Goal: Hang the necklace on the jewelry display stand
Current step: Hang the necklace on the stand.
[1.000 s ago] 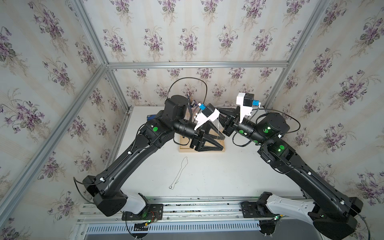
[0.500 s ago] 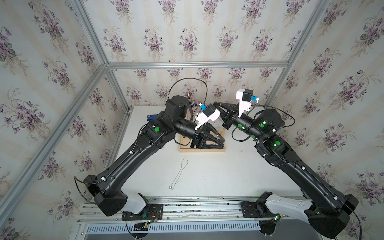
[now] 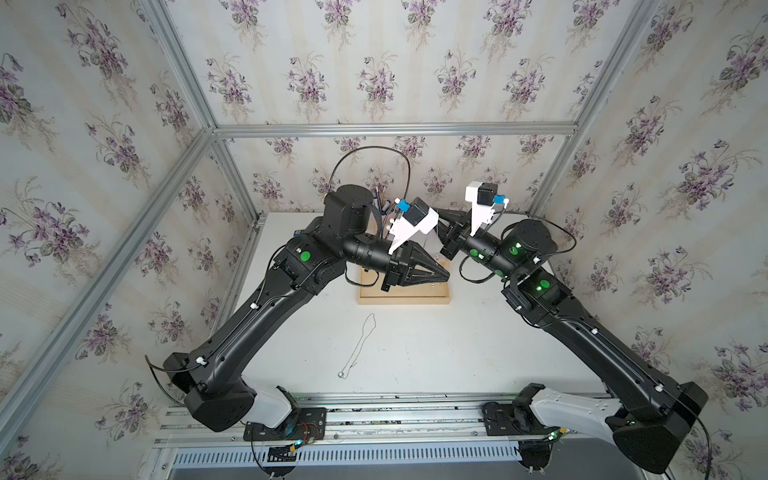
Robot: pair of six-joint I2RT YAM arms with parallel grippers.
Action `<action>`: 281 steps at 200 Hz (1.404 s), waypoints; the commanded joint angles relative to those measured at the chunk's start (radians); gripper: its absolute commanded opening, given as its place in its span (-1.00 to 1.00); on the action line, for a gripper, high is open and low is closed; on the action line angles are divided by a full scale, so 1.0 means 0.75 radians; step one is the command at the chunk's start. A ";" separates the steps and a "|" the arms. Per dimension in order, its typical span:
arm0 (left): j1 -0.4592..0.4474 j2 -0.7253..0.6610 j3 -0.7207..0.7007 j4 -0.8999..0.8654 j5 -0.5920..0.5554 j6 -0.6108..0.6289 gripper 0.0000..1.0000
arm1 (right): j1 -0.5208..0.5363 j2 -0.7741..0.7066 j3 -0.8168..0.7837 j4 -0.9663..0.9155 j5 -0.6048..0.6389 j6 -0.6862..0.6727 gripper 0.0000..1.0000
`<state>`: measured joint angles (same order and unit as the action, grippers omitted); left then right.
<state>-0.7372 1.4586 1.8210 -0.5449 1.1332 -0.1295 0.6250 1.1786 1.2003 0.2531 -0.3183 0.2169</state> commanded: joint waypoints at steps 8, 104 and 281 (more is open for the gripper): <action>0.021 0.047 0.069 -0.062 -0.112 0.019 -0.98 | -0.026 0.023 -0.034 0.079 0.017 0.012 -1.00; 0.152 0.459 0.439 -0.172 -0.096 -0.033 -0.94 | -0.274 0.181 -0.144 0.279 -0.106 0.162 -1.00; 0.259 0.954 0.749 -0.135 -0.045 -0.101 -0.94 | -0.485 0.549 -0.175 0.505 -0.219 0.262 -1.00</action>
<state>-0.5541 2.1410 2.3508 -0.6815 1.0767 -0.1890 0.2707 1.5539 1.0538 0.5903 -0.4679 0.4007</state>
